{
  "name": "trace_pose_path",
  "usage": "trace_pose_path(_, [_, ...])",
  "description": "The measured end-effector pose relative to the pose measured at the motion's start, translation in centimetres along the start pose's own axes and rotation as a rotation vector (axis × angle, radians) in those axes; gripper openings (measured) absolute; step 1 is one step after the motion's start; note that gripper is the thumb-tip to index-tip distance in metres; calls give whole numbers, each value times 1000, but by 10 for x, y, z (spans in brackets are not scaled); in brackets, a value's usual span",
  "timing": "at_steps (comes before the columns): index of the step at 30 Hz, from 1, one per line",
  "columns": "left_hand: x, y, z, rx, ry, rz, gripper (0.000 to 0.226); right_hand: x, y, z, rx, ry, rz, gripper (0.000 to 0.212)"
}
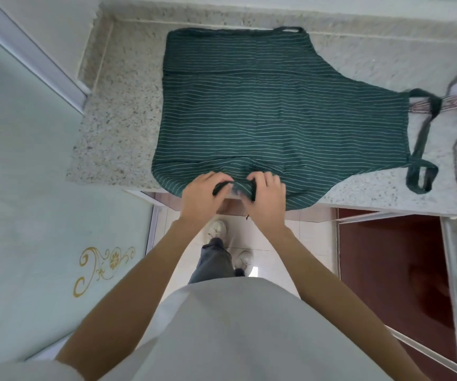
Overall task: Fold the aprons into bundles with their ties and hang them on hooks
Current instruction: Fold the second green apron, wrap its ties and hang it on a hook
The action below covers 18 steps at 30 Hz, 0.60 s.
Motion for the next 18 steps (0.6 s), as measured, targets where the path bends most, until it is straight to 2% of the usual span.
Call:
trace_pose_path(5, [1, 0, 11, 66, -84, -34, 9, -34, -6, 29, -94, 88, -25, 45])
trace_pose_path(7, [12, 6, 14, 85, -144, -13, 15, -58, 4, 35, -104, 88, -15, 44])
trace_pose_path(9, [25, 14, 23, 64, -194, 41, 24, -83, 14, 38, -69, 59, 2, 41])
trace_pose_path(12, [37, 21, 40, -19, -253, 110, 24, -107, 20, 42, -8, 66, 39, 32])
trace_pose_path(16, [44, 25, 54, -32, -184, 178, 24, -124, 24, 49, 39, 103, 31, 21])
trace_pose_path(18, [50, 30, 57, -14, -175, 266, 23, -130, 29, 45, 92, 90, 42, 19])
Point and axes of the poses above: each hand's wrist, its own y-axis away from the middle knuckle, its own z-axis out of the back of the hand, x = y × z, the point moved 9 cm from there along -y, towards the middle knuckle, and after that the axes turned 14 degrees about y, right-handed, at the moved point
